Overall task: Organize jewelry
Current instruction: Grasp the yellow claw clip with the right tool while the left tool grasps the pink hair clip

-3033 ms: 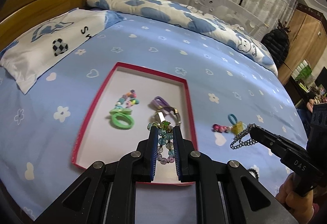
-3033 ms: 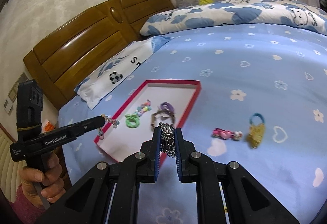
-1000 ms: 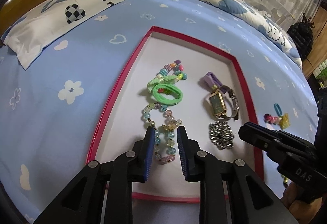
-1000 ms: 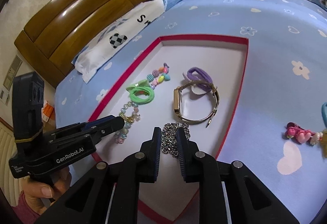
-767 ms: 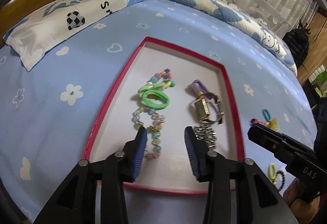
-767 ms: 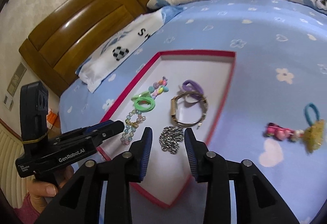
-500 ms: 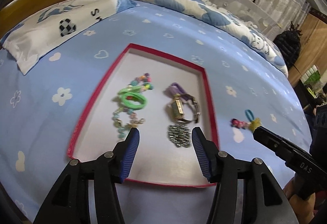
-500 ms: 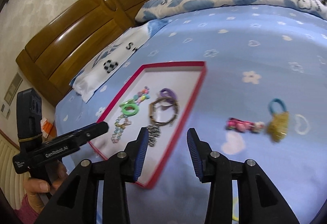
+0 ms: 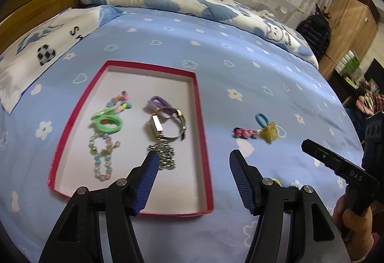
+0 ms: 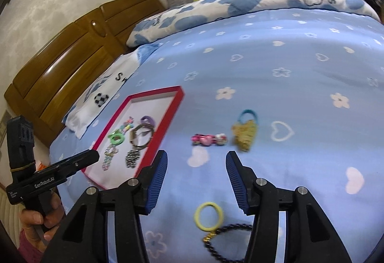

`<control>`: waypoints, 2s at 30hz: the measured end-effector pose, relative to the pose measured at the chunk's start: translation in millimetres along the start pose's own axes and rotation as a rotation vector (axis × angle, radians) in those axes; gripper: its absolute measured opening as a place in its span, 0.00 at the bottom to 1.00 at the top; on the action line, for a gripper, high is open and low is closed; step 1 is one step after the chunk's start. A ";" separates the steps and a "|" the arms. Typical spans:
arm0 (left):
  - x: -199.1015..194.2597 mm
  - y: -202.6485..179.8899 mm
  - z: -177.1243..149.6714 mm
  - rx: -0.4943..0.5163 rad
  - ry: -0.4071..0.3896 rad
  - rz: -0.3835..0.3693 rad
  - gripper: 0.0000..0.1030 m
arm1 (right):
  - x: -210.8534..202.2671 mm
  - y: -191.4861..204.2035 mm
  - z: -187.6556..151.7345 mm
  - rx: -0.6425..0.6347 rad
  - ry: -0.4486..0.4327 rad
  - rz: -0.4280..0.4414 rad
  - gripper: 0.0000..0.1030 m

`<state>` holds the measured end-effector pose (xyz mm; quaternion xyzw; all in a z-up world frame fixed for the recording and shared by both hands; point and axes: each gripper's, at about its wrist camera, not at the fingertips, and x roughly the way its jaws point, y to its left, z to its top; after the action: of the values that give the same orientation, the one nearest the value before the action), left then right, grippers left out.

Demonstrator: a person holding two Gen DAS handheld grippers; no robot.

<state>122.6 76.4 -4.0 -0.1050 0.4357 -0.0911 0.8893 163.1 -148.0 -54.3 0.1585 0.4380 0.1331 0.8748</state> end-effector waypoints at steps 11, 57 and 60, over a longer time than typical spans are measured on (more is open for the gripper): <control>19.5 -26.2 9.9 0.070 0.037 -0.003 0.62 | -6.3 -27.9 -1.9 0.051 -0.013 -0.019 0.52; 203.7 -107.2 61.6 0.449 0.304 -0.106 0.34 | 69.7 -80.1 24.8 0.147 0.082 -0.013 0.40; 193.5 -105.0 58.5 0.436 0.286 -0.107 0.34 | 58.9 -79.3 22.5 0.144 0.066 -0.012 0.40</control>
<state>278.5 -67.3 -87.3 0.0803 0.5210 -0.2436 0.8141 223.0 -202.2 -115.4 0.2138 0.4758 0.1012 0.8472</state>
